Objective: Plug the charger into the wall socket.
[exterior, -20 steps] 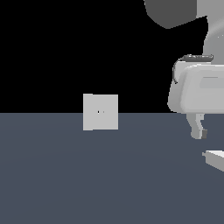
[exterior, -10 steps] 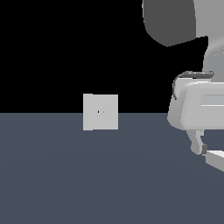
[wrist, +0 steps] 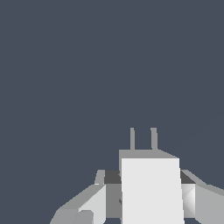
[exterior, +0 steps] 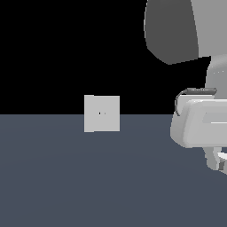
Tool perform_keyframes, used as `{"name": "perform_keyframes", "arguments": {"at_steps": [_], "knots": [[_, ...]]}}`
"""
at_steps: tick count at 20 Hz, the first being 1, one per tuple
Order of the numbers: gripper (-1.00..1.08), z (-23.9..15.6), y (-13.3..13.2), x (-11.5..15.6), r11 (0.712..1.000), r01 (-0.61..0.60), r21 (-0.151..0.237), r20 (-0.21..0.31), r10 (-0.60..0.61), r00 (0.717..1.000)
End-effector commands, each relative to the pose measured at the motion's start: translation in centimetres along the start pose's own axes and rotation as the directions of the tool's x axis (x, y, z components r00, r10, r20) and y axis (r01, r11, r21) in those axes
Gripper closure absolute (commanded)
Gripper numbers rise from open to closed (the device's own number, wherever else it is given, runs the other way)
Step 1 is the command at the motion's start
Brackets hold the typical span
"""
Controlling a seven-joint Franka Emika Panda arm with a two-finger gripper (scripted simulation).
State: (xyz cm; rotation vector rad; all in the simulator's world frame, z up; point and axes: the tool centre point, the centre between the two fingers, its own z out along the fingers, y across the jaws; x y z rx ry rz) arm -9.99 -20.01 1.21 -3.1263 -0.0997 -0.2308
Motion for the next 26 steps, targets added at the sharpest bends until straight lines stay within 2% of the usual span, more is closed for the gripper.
{"name": "perform_keyframes", "arguments": {"at_steps": [1,10,15,21,26], "knots": [[1.08,0.0,0.0,0.0,1.000,0.000,0.000,-0.001,0.000,1.000],[1.08,0.0,0.0,0.0,1.000,0.000,-0.001,-0.001,0.000,1.000],[1.08,-0.4,-1.1,0.4,1.000,0.007,0.001,-0.001,-0.007,1.000],[1.08,-1.6,-4.4,1.7,1.000,0.030,0.004,-0.001,-0.030,1.000],[1.08,-3.2,-8.7,3.3,0.998,0.060,0.009,-0.001,-0.060,0.998]]}}
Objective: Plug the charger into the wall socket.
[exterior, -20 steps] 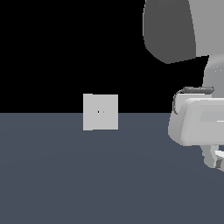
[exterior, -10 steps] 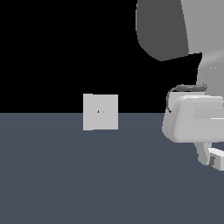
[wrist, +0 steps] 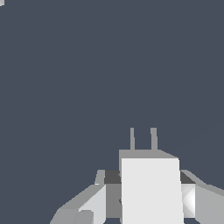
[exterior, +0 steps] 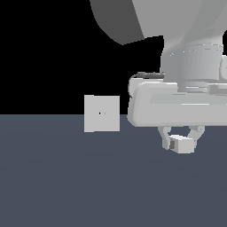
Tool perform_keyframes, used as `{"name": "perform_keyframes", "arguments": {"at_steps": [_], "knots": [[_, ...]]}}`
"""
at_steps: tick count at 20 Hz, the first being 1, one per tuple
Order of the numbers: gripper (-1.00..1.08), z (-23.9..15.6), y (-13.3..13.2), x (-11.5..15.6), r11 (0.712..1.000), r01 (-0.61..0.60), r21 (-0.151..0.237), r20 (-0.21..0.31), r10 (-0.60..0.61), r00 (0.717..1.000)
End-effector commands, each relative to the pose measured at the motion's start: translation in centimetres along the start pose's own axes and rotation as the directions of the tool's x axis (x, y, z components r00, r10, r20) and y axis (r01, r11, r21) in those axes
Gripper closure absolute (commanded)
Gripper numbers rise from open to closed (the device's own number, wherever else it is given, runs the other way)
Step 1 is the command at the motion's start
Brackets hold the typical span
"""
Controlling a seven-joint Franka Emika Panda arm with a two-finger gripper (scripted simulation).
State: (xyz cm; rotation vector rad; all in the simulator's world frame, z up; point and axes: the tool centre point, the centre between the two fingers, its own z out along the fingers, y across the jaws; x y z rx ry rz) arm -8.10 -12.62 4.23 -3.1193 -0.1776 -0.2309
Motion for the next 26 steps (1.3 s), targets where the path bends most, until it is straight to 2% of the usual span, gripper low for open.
{"name": "perform_keyframes", "arguments": {"at_steps": [1,7,13,18,26], "knots": [[1.08,-0.9,-2.5,1.0,1.000,0.018,0.003,-0.001,-0.018,1.000],[1.08,-3.0,-8.3,3.2,0.998,0.059,0.008,-0.001,-0.059,0.998],[1.08,-4.5,-12.1,4.7,0.996,0.086,0.012,-0.001,-0.086,0.996],[1.08,-5.0,-13.6,5.3,0.995,0.097,0.014,-0.001,-0.097,0.995],[1.08,-5.0,-13.8,5.4,0.995,0.098,0.014,-0.001,-0.098,0.995]]}}
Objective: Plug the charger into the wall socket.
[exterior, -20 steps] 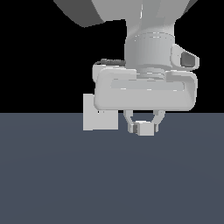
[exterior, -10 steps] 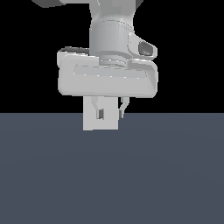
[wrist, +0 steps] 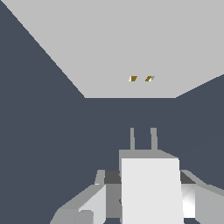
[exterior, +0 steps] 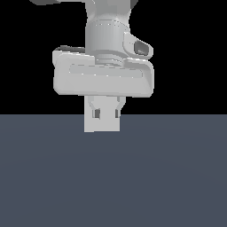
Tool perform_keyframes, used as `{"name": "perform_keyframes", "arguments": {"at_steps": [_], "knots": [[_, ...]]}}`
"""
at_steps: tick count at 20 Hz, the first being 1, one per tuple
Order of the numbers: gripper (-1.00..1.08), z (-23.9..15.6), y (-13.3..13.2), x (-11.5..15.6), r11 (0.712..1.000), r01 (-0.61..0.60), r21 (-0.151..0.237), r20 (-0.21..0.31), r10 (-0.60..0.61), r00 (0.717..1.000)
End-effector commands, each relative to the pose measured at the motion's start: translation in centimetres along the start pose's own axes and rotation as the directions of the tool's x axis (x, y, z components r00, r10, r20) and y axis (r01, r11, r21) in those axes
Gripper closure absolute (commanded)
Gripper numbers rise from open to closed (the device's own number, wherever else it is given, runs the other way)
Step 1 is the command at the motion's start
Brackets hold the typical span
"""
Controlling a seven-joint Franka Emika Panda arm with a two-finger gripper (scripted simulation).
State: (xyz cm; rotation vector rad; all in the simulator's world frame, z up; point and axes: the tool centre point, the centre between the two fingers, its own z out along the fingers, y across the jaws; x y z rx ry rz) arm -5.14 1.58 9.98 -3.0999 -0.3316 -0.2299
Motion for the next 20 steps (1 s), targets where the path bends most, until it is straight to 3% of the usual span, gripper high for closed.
{"name": "perform_keyframes", "arguments": {"at_steps": [1,20], "knots": [[1.08,0.0,0.0,0.2,1.000,0.000,0.000,0.000,0.000,1.000],[1.08,0.7,0.0,5.0,1.000,0.000,0.000,0.000,0.000,1.000]]}}
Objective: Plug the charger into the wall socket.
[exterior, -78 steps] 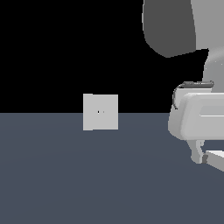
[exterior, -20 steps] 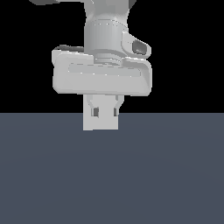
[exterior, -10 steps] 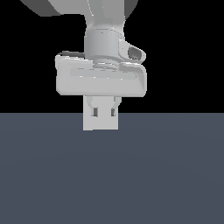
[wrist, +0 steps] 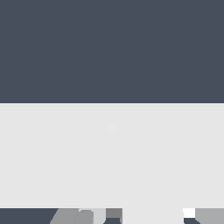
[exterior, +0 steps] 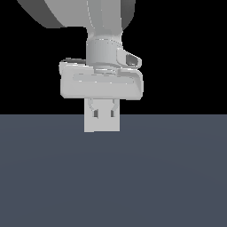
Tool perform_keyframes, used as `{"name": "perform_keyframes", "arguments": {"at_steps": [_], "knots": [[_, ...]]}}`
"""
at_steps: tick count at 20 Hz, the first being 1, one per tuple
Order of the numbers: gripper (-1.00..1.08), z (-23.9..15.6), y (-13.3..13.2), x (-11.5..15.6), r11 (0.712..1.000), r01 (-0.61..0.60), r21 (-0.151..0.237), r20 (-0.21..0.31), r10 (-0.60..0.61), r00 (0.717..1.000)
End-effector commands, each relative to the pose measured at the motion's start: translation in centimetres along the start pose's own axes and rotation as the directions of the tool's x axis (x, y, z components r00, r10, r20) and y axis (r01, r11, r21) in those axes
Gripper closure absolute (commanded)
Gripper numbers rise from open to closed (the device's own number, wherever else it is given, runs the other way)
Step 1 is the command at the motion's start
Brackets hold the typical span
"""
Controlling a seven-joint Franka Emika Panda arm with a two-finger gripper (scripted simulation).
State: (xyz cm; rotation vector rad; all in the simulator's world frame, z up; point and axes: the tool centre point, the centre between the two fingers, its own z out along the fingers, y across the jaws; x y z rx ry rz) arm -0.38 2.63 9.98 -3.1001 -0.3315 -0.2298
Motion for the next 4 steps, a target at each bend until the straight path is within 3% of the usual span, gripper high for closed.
{"name": "perform_keyframes", "arguments": {"at_steps": [1,4], "knots": [[1.08,0.01,0.02,0.21,1.000,0.000,0.000,0.000,0.000,1.000],[1.08,0.00,0.04,0.14,1.000,0.000,0.000,0.000,0.000,1.000]]}}
